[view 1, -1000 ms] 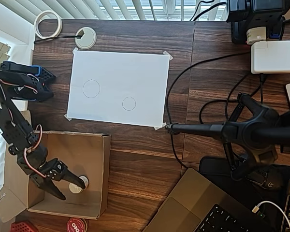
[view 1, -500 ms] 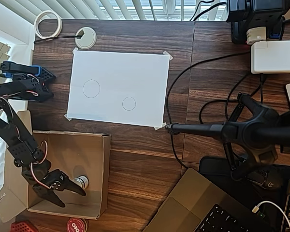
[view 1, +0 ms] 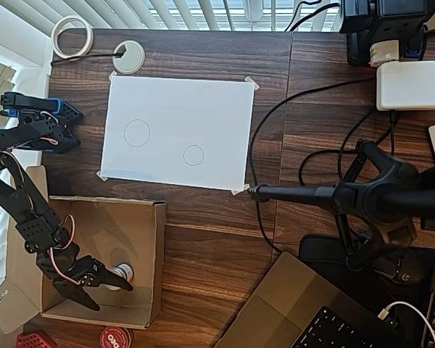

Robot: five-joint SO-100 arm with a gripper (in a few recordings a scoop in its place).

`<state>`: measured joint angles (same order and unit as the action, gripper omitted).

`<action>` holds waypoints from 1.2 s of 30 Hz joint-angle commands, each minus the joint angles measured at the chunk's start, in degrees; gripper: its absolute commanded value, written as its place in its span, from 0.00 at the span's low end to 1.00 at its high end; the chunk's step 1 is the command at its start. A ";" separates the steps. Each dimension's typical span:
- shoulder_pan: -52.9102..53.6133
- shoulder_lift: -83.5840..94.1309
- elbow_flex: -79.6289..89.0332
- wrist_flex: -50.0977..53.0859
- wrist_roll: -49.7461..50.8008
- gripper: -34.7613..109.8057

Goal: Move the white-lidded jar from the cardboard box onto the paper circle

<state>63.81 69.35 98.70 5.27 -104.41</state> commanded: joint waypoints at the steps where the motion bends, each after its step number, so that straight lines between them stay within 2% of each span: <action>1: 0.09 2.55 -3.87 2.55 -0.97 0.56; 21: 0.09 2.90 -1.32 9.76 -3.60 0.55; 36: 1.05 1.14 -3.08 10.46 -4.04 0.51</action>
<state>63.63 68.29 98.70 14.85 -107.75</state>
